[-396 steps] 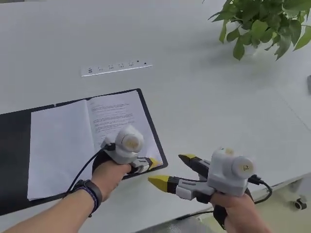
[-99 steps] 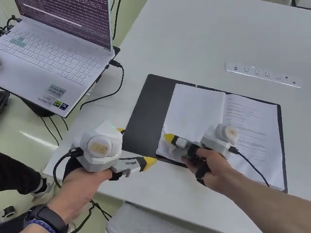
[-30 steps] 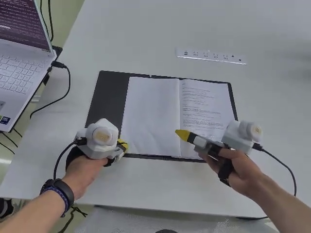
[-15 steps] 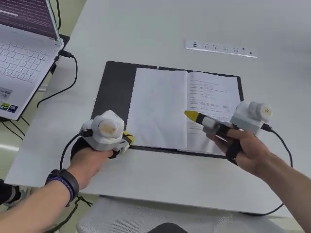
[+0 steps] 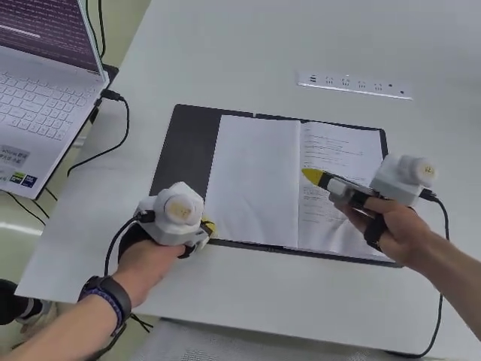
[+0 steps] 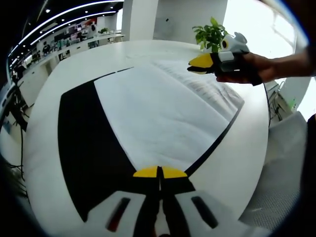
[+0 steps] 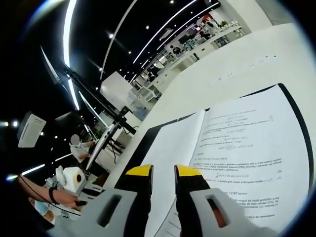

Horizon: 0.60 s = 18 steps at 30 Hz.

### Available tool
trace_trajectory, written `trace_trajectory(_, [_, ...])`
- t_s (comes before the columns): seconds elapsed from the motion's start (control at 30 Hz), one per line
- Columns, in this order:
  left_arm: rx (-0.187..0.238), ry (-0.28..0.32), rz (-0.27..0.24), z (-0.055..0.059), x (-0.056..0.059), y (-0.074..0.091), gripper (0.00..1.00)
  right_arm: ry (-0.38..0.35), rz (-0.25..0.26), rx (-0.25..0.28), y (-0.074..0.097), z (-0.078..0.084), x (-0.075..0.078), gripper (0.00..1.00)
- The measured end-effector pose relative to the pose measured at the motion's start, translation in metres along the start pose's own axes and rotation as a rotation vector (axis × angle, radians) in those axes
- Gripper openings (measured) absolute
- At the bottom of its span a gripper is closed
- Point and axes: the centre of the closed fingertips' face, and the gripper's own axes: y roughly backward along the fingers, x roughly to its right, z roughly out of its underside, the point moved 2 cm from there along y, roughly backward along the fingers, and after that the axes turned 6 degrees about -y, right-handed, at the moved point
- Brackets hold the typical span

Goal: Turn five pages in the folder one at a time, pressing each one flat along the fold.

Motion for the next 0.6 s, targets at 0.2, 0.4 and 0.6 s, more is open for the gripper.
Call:
trace_trajectory(0.2, [-0.009, -0.077, -0.016, 0.000, 0.001, -0.001, 0.00, 0.012, -0.005, 0.018, -0.009, -0.011, 0.005, 0.12])
trace_trajectory(0.4, [-0.010, -0.072, -0.023, 0.000, 0.001, -0.001, 0.00, 0.007, 0.018, 0.039, -0.021, -0.024, 0.015, 0.08])
trace_trajectory(0.6, [-0.029, -0.084, -0.035, -0.001, 0.002, -0.001, 0.00, -0.020, 0.010, 0.077, -0.029, -0.037, 0.026, 0.02])
